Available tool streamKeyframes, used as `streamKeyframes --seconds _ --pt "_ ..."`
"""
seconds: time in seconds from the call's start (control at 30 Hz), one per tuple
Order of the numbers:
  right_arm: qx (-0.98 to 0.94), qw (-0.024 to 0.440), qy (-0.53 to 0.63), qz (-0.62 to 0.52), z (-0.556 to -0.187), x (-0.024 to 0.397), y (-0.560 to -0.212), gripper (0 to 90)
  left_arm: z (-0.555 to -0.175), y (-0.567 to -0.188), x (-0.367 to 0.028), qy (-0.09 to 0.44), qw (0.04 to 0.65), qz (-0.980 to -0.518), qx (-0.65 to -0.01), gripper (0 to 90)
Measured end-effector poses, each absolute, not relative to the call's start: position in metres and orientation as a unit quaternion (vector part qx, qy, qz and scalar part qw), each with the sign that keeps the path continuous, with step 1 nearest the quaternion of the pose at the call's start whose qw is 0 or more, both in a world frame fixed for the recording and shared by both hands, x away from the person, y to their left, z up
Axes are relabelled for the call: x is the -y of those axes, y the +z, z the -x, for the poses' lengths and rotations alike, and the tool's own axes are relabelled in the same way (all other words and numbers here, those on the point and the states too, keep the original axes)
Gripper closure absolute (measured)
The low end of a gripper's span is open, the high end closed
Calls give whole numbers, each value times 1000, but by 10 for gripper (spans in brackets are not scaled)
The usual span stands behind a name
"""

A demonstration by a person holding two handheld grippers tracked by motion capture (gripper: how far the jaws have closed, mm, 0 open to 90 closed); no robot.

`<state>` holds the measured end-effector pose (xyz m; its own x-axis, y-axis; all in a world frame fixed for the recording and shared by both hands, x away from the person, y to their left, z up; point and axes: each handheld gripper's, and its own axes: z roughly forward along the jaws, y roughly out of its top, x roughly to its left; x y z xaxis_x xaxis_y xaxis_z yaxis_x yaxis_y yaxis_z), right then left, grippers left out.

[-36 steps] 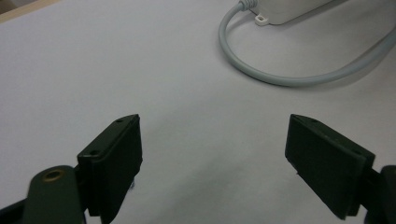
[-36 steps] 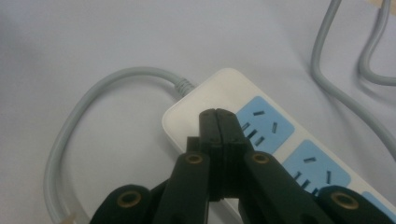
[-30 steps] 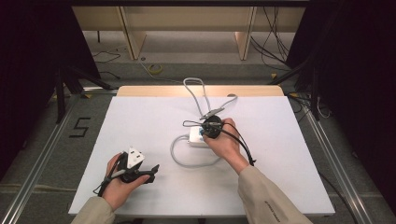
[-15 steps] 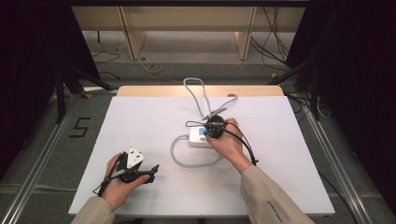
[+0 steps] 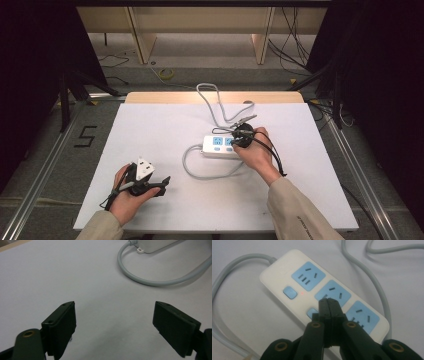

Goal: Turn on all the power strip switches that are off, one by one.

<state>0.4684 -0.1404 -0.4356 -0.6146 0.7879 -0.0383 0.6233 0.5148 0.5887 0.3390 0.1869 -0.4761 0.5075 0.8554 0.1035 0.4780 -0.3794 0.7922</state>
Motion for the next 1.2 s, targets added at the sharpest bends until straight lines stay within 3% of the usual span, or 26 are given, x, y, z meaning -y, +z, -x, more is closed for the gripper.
streamKeyframes --seconds 0.4,1.2 --pt "-854 149 252 -430 -467 161 -438 900 -339 -476 -187 260 362 -788 -423 186" --pt "-860 153 232 -429 -469 159 -442 900 -339 -476 -186 261 363 -788 -423 186"
